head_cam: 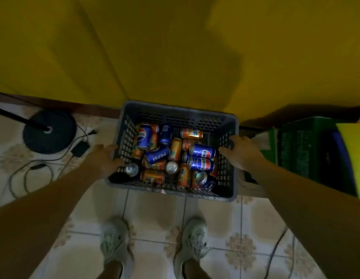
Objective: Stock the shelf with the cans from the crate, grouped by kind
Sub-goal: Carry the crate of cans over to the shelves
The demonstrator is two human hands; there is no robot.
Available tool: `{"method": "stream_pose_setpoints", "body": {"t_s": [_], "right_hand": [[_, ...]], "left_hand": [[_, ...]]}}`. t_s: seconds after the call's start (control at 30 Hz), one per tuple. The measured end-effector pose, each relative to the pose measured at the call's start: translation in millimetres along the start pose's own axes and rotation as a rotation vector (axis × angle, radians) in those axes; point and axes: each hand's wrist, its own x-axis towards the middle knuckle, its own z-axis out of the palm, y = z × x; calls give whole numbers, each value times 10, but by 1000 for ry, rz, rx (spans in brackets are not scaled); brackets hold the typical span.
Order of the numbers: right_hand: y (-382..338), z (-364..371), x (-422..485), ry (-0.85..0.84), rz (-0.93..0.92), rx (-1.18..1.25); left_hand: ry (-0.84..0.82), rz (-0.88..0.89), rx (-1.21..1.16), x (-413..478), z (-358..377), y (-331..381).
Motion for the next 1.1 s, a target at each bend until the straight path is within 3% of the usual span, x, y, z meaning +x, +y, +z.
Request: {"method": "stream_pose_setpoints", "body": {"t_s": [0.1, 0.33, 0.57, 1.1], "right_hand": [[104, 288, 480, 29, 59, 20], [497, 938, 1264, 34, 230, 140], [615, 1173, 1589, 82, 251, 274], [609, 1238, 1588, 185, 249, 467]], "left_hand": [[69, -29, 16, 446, 277, -96], [31, -75, -80, 1281, 858, -426], [163, -6, -179, 1446, 1068, -462], [142, -66, -291, 1481, 1047, -434]]}}
